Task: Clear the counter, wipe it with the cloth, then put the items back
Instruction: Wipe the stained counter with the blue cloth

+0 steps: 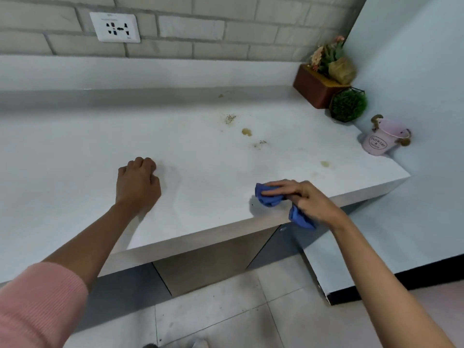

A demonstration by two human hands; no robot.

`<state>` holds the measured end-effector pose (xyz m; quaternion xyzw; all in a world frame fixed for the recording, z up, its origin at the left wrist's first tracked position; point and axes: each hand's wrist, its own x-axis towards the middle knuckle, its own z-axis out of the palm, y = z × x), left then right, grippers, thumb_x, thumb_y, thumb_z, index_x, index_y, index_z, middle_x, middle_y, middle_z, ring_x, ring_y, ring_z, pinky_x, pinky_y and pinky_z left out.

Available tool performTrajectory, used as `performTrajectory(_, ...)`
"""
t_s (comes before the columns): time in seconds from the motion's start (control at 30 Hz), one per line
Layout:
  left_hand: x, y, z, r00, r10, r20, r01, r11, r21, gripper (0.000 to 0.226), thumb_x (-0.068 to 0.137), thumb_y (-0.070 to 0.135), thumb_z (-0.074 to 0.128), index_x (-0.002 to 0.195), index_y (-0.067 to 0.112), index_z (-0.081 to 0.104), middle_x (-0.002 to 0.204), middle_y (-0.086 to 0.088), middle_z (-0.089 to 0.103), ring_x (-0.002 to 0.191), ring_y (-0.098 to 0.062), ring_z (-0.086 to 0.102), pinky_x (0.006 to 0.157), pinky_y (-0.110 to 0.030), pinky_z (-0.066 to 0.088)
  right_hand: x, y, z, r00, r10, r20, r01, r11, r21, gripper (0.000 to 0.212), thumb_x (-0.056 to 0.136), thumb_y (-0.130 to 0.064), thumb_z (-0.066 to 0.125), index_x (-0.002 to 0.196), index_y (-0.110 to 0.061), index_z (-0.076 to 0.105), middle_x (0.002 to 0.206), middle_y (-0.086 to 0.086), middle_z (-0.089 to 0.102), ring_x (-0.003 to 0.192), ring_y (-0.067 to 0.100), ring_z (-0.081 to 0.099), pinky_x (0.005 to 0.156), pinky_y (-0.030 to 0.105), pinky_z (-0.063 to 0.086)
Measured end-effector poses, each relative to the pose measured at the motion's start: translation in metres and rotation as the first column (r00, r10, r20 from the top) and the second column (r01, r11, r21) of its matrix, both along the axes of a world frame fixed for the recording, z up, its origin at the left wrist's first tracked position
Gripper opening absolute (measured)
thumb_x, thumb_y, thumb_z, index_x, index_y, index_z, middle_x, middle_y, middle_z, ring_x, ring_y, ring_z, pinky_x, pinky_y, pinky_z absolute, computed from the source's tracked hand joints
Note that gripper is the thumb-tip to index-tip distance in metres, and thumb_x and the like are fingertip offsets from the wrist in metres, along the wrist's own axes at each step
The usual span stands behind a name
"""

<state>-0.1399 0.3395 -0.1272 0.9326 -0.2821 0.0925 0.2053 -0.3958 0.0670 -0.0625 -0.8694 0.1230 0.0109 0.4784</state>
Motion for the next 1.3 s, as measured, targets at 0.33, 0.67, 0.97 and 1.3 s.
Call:
performTrajectory(0.33,0.002,-0.079,0.008,0.980,-0.197,-0.035,0.196,0.980,-0.037,0.030,0.082,0.000,0.051,0.111,0.003,0.059,0.110,-0.016,0.058,0.103,-0.036,0.053,0.089,-0.040,0.035,0.048,-0.040,-0.069,0.780,-0.605,0.159,0.593,0.633,-0.497,0.060,0.082,0.015,0.039,0.131,-0.015,0.055,0.147,0.006,0.043,0.121,0.033,0.044,0.097,0.036,0.038)
performTrajectory(0.67,0.015,-0.068,-0.017,0.963,-0.270,-0.006,0.266,0.953,-0.145,0.027,0.090,0.004,0.047,0.113,0.006,0.060,0.112,-0.012,0.062,0.099,-0.036,0.054,0.092,-0.045,0.042,0.053,0.039,-0.074,0.988,-0.060,0.140,0.124,0.851,-0.510,0.054,0.090,0.007,0.038,0.131,-0.024,0.055,0.148,-0.004,0.041,0.135,0.019,0.038,0.107,0.021,0.024)
performTrajectory(0.97,0.016,-0.067,-0.021,0.961,-0.276,0.014,0.275,0.953,-0.126,0.027,0.090,0.004,0.046,0.115,0.005,0.058,0.114,-0.015,0.060,0.102,-0.038,0.052,0.091,-0.044,0.039,0.026,0.079,-0.064,0.971,0.225,0.085,-0.183,0.920,-0.347,0.069,0.071,0.017,0.035,0.121,-0.021,0.064,0.139,-0.005,0.053,0.134,0.014,0.038,0.109,0.022,0.026)
performTrajectory(1.3,0.014,-0.069,-0.018,0.962,-0.272,0.004,0.271,0.959,-0.083,0.027,0.091,0.004,0.044,0.114,0.004,0.058,0.113,-0.015,0.059,0.099,-0.038,0.050,0.085,-0.045,0.038,0.025,-0.005,-0.025,0.992,-0.116,0.053,0.124,0.970,-0.208,0.072,0.067,0.025,0.031,0.115,-0.014,0.068,0.136,0.000,0.055,0.128,0.017,0.045,0.107,0.010,0.029)
